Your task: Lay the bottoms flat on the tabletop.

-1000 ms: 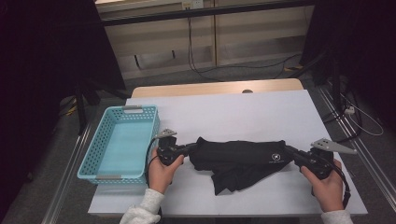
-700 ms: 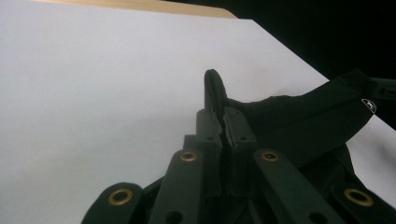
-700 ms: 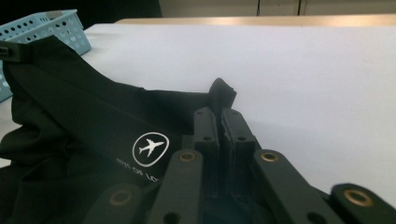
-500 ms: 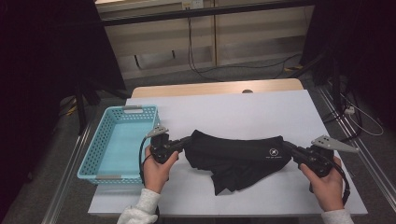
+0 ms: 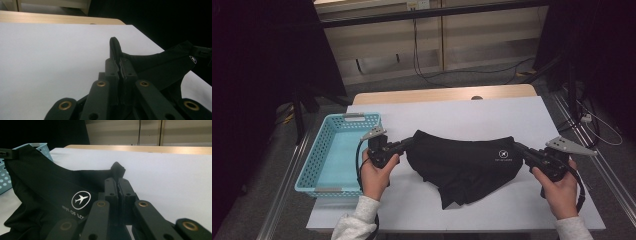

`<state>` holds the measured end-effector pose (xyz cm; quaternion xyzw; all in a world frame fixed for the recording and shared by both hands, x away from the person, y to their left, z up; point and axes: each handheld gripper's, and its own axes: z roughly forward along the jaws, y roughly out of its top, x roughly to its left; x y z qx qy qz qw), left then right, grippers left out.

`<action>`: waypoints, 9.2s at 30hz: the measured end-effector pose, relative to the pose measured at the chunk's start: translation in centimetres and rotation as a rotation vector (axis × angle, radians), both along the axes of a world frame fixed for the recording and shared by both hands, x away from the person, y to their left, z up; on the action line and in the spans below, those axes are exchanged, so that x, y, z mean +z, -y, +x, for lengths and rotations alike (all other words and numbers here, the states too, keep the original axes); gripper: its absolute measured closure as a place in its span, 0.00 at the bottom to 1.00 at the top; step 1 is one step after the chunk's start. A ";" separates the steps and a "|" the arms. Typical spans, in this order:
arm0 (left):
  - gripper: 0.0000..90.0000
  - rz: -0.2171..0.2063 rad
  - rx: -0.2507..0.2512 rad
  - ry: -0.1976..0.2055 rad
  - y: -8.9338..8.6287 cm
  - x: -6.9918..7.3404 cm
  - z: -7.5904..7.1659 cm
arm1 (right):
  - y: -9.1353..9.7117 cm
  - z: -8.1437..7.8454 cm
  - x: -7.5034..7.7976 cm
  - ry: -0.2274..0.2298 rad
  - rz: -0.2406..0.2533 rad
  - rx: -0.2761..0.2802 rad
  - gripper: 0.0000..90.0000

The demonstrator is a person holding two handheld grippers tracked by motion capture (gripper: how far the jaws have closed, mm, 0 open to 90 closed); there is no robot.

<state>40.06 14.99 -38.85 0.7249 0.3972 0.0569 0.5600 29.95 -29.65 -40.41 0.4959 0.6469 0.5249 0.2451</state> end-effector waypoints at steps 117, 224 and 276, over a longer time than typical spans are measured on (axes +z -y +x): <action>0.19 0.260 -0.084 -0.012 3.3 -5.4 -0.8 | -2.7 6.4 -5.4 -0.285 -0.171 -0.025 1.00; 0.52 0.270 -0.408 -0.014 11.1 -6.1 -4.7 | -3.7 -0.3 -4.6 -0.233 -0.243 0.040 0.96; 0.63 0.387 -0.546 0.097 16.7 -7.4 -5.4 | -4.0 -1.6 -5.4 -0.248 -0.118 0.039 0.99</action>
